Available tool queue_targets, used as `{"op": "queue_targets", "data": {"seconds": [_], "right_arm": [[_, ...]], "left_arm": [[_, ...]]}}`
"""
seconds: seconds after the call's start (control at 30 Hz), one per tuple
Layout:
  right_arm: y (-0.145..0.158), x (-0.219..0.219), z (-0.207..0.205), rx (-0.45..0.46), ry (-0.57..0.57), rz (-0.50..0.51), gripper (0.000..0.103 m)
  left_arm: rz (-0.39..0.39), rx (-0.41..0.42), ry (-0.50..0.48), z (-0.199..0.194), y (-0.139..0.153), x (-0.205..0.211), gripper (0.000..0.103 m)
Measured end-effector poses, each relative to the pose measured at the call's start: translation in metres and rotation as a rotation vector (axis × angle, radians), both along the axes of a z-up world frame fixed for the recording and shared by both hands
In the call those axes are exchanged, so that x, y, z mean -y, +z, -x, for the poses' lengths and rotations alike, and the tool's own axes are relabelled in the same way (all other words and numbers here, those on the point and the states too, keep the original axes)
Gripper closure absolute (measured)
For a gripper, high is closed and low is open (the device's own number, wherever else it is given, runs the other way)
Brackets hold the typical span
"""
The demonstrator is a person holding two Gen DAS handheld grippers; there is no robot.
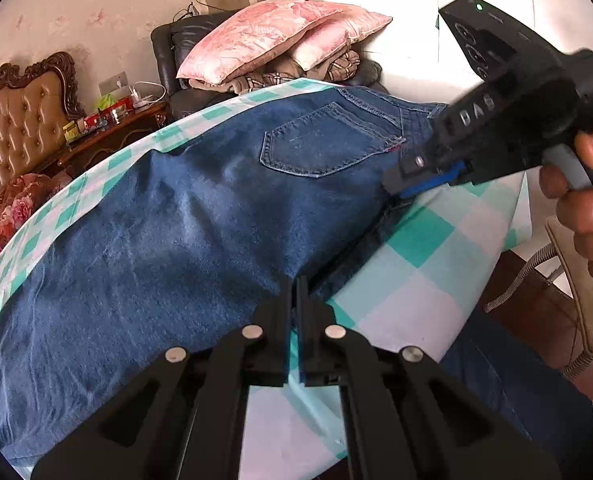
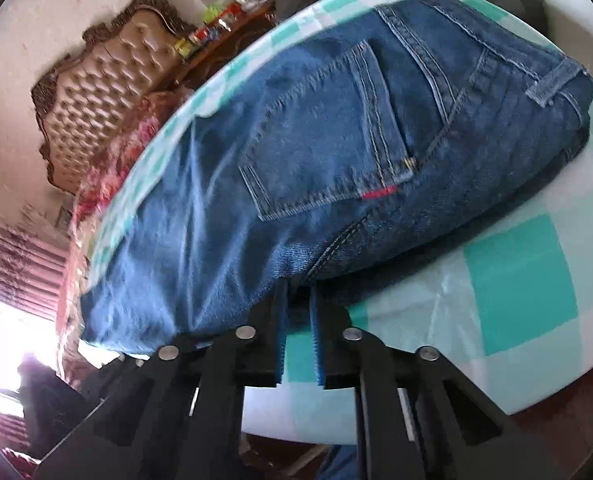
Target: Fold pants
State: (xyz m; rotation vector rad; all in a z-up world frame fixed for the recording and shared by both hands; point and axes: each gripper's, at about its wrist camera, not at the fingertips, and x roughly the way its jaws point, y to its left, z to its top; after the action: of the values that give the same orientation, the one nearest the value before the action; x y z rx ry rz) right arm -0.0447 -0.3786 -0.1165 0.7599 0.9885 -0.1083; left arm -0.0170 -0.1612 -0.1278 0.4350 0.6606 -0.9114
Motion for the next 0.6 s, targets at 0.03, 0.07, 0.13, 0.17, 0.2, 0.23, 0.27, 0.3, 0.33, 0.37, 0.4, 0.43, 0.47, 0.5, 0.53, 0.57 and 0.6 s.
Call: {"op": "queue_targets", "data": {"seconds": [0.03,0.07,0.13,0.17,0.2,0.23,0.27,0.3,0.33,0.37,0.4,0.43,0.47,0.5,0.53,0.57,0.6], "right_arm": [[0.001,-0.004,0.002,-0.013,0.019,0.039,0.095],[0.0,-0.005,0.004,-0.02,0.025,0.05,0.102],[-0.004,-0.005,0.008,-0.061,0.02,0.081,0.103],[-0.007,-0.006,0.009,-0.07,0.021,0.091,0.103],[-0.007,-0.005,0.011,-0.072,0.023,0.09,0.103],[-0.003,-0.007,0.012,-0.077,0.028,0.11,0.103],[0.004,-0.01,0.014,-0.063,0.038,0.143,0.103],[0.013,-0.013,0.016,-0.044,0.054,0.173,0.103],[0.026,-0.017,0.016,-0.013,0.072,0.213,0.101],[0.038,-0.021,0.014,0.018,0.081,0.259,0.091],[0.052,-0.024,0.011,0.058,0.089,0.335,0.091],[0.06,-0.026,0.006,0.076,0.092,0.387,0.091],[0.065,-0.027,0.0,0.079,0.089,0.447,0.087],[0.068,-0.025,-0.007,0.077,0.082,0.502,0.08],[0.07,-0.023,-0.015,0.091,0.072,0.553,0.074],[0.068,-0.021,-0.022,0.094,0.066,0.609,0.053],[0.065,-0.019,-0.028,0.091,0.06,0.664,0.045]], "left_arm": [[0.021,-0.026,-0.001,0.001,0.002,-0.003,0.098],[0.051,-0.058,-0.002,-0.001,0.004,-0.006,0.095],[0.123,-0.108,0.052,-0.009,0.011,-0.016,0.082],[0.151,-0.121,0.094,-0.015,0.014,-0.021,0.081],[0.168,-0.13,0.129,-0.021,0.016,-0.025,0.079],[0.182,-0.141,0.205,-0.032,0.016,-0.032,0.078],[0.172,-0.147,0.246,-0.039,0.015,-0.036,0.077],[0.159,-0.157,0.285,-0.047,0.013,-0.04,0.077],[0.151,-0.177,0.326,-0.056,0.009,-0.046,0.077],[0.152,-0.2,0.354,-0.062,0.005,-0.053,0.077],[0.147,-0.223,0.374,-0.068,0.002,-0.058,0.077],[0.128,-0.248,0.396,-0.073,-0.004,-0.062,0.077],[0.118,-0.266,0.406,-0.077,-0.009,-0.067,0.078],[0.131,-0.267,0.405,-0.078,-0.009,-0.072,0.078],[0.116,-0.256,0.422,-0.078,-0.009,-0.078,0.078],[0.113,-0.253,0.433,-0.079,-0.009,-0.083,0.078],[0.116,-0.258,0.451,-0.082,-0.008,-0.09,0.077]]}}
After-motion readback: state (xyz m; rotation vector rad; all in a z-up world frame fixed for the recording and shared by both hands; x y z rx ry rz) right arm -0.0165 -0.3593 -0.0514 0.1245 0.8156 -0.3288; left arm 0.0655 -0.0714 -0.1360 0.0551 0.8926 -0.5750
